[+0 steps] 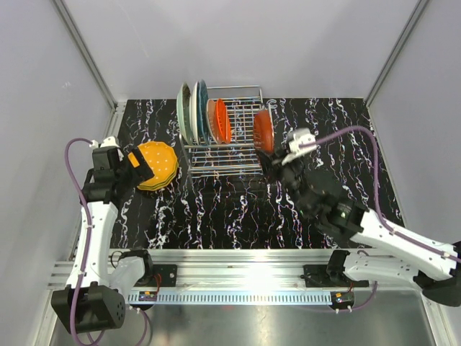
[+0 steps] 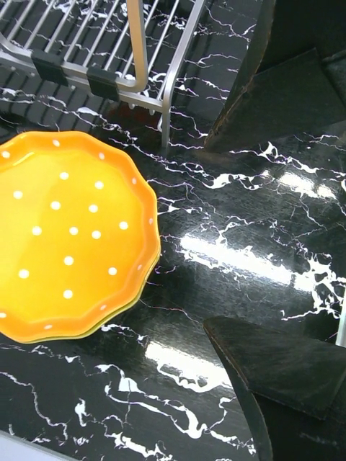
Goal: Load the plates into the dish rack
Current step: Insert the plate into the dish rack
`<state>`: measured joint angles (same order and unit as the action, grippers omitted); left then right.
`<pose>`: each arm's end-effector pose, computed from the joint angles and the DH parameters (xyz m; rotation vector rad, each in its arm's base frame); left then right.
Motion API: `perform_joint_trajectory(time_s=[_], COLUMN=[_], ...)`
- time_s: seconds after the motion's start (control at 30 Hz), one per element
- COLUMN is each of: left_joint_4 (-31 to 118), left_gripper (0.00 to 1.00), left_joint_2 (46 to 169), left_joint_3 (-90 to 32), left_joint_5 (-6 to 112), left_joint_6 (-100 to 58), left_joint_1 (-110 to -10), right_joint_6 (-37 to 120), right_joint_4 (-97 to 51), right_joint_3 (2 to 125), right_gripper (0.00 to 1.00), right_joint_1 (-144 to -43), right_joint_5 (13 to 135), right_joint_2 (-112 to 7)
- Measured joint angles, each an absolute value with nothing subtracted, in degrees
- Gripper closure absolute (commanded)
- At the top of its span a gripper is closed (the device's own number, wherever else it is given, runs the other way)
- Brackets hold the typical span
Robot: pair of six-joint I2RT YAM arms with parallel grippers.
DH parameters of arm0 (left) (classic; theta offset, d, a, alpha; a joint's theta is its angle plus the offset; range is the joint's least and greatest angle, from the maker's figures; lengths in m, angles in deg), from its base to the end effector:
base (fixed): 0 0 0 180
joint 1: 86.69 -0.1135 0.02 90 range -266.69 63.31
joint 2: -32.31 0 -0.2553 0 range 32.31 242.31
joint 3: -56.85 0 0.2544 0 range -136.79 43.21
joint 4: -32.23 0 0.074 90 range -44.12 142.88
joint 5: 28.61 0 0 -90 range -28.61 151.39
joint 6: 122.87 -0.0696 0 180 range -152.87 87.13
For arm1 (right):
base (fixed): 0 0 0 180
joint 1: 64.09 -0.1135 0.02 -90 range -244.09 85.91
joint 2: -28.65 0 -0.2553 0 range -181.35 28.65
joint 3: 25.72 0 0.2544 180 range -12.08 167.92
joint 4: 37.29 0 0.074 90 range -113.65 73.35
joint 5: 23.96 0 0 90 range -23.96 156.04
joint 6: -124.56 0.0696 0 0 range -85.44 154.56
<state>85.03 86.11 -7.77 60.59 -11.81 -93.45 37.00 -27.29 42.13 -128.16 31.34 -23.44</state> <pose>0.2244 0.0256 0.2712 -0.5478 2.2417 -0.1439 0.1399 0.1972 0.3972 -0.3071 1.4761 0.4919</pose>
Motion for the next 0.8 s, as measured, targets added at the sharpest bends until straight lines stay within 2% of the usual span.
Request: perform_joint_trajectory(time_s=[0.17, 0.43, 0.8], left_joint_4=[84.7, 84.7, 84.7], left_gripper=[0.01, 0.01, 0.01], left_joint_2=[85.2, 85.2, 85.1], left_joint_3=[-7.8, -7.7, -7.7], left_joint_5=[60.5, 60.1, 59.6], left_joint_6=[-11.9, -11.9, -11.9], left_joint_1=[-93.5, -93.5, -93.5], right_joint_6=[37.7, 40.2, 43.4], right_joint_4=[-27.1, -27.3, -27.2], right_joint_3=[53.5, 66.4, 69.3], right_gripper=[1.00, 1.00, 1.00], right_joint_1=[-119.1, -112.3, -111.6], right_joint_5=[38.2, 46.5, 50.7], right_joint_2=[-33.8, -46.2, -57.4])
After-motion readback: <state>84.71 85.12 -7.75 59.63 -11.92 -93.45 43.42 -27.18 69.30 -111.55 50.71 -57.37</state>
